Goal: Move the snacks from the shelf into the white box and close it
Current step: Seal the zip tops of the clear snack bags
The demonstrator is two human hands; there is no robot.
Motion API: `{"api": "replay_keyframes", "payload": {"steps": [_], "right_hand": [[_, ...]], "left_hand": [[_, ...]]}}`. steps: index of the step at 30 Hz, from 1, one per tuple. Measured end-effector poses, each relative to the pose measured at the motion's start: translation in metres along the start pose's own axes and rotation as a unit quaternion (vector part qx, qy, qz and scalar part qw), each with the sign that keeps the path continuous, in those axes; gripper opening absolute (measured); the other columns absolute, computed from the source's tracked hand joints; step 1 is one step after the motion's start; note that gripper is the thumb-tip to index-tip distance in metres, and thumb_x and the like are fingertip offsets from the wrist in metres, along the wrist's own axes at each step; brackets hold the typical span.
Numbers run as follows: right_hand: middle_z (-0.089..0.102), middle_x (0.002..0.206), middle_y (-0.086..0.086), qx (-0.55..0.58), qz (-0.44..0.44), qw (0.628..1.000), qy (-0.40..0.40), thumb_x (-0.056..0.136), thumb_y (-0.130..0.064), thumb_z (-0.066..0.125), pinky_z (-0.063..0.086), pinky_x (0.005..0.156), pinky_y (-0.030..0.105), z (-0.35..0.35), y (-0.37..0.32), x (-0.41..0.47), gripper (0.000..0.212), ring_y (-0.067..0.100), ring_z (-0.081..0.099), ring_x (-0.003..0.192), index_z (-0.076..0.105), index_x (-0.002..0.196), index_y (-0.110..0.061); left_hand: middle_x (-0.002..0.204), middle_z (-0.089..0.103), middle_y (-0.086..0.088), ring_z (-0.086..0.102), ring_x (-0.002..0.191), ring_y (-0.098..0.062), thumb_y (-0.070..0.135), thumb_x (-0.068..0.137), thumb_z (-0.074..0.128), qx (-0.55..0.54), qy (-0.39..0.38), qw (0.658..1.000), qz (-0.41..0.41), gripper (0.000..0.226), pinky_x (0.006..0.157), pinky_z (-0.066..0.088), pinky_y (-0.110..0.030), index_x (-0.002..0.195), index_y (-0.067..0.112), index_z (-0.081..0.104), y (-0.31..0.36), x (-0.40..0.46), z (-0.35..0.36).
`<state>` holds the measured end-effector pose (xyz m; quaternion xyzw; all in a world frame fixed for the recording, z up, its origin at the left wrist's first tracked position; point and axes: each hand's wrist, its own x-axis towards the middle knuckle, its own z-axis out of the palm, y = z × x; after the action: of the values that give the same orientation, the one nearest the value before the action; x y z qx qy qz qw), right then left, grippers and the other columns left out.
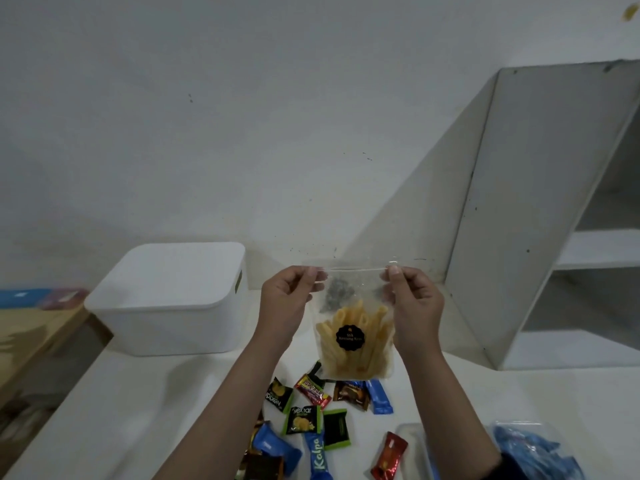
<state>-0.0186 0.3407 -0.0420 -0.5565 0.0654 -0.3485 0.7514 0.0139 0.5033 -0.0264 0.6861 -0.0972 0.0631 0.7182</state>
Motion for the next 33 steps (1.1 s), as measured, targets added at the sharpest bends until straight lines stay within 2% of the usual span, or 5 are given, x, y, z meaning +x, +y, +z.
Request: {"api": "replay_keyframes", "payload": {"steps": [3,12,20,26,33], "right_hand": [[0.068,0.069,-0.005,0.005,0.003,1.0,0.003,0.089,-0.007,0.059,0.051,0.061,0.023,-0.001,0.001,0.004,0.027,0.008,0.057,0.061,0.069,0.069,-0.023],[0.069,0.07,-0.004,0.025,0.064,0.998,0.015,0.09,-0.008,0.058,0.054,0.069,0.034,0.003,0.005,0.0,0.015,0.013,0.06,0.065,0.068,0.08,-0.014],[0.069,0.079,0.002,0.033,0.08,0.996,-0.019,0.089,-0.01,0.059,0.054,0.07,0.031,0.002,-0.002,-0.005,0.01,0.011,0.061,0.068,0.068,0.084,-0.011],[0.068,0.066,-0.006,-0.028,0.051,0.995,-0.075,0.086,-0.012,0.064,0.055,0.07,0.028,-0.002,-0.008,-0.01,0.006,0.005,0.063,0.067,0.068,0.081,-0.01],[0.065,0.065,-0.003,-0.042,0.037,0.996,-0.072,0.086,-0.012,0.062,0.052,0.065,0.017,-0.005,-0.017,-0.012,0.012,-0.002,0.06,0.061,0.068,0.079,-0.003]], "left_hand": [[0.08,0.074,0.01,0.067,0.072,-0.005,0.015,0.091,0.058,-0.009,-0.006,1.0,0.003,0.014,0.071,0.051,-0.025,0.086,0.02,0.07,0.0,0.002,0.001],[0.075,0.071,0.008,0.064,0.064,-0.003,0.007,0.091,0.057,-0.01,0.032,0.999,0.028,0.019,0.062,0.049,-0.013,0.076,0.016,0.065,-0.003,0.003,0.004],[0.077,0.066,-0.002,0.058,0.061,-0.001,-0.001,0.091,0.054,-0.009,0.037,0.998,0.052,0.023,0.062,0.047,-0.011,0.074,0.012,0.061,0.001,-0.001,0.005],[0.075,0.067,0.004,0.058,0.062,0.001,0.003,0.092,0.053,-0.005,0.02,0.999,0.047,0.021,0.062,0.047,-0.011,0.076,0.013,0.061,0.007,-0.009,0.006],[0.074,0.069,0.009,0.058,0.068,-0.006,0.011,0.091,0.056,-0.035,0.005,0.999,-0.004,0.017,0.067,0.046,-0.024,0.076,0.014,0.061,0.014,-0.02,0.008]]}}
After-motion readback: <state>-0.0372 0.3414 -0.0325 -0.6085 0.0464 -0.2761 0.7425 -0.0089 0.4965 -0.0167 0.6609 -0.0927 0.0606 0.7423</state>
